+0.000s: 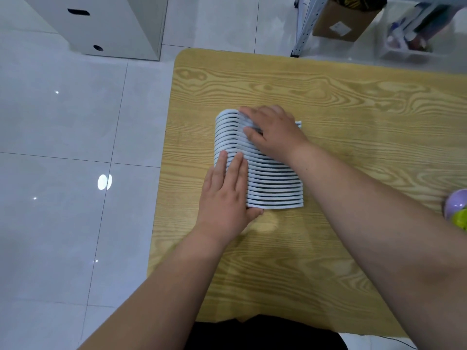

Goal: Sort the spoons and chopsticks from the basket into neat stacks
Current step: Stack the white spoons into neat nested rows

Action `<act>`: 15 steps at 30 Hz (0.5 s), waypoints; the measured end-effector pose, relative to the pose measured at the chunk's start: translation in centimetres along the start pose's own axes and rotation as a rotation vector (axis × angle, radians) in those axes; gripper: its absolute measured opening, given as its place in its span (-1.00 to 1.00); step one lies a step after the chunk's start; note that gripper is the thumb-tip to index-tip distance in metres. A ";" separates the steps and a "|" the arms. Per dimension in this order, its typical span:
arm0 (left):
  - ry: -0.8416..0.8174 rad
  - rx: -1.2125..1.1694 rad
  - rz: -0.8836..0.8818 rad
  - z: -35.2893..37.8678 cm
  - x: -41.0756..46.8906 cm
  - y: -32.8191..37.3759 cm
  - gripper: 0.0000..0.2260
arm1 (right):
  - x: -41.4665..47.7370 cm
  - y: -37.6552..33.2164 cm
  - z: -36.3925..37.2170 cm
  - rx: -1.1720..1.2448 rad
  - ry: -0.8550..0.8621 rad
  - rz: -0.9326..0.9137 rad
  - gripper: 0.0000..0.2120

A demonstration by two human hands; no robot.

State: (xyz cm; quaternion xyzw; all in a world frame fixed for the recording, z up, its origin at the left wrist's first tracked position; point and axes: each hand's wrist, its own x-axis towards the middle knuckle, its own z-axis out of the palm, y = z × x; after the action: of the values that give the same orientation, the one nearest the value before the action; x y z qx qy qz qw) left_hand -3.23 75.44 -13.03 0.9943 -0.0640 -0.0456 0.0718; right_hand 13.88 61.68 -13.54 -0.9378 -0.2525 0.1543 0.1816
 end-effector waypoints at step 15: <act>-0.034 -0.068 0.055 0.6 -3.7 0.1 0.00 | -5.9 -1.3 3.2 -0.122 0.154 0.033 -0.46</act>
State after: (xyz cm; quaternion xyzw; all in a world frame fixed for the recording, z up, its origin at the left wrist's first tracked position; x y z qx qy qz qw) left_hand -6.94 75.75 -13.26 0.9882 -0.0911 -0.0627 0.1055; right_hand 7.23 60.39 -14.66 -0.9603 -0.2312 0.0688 0.1403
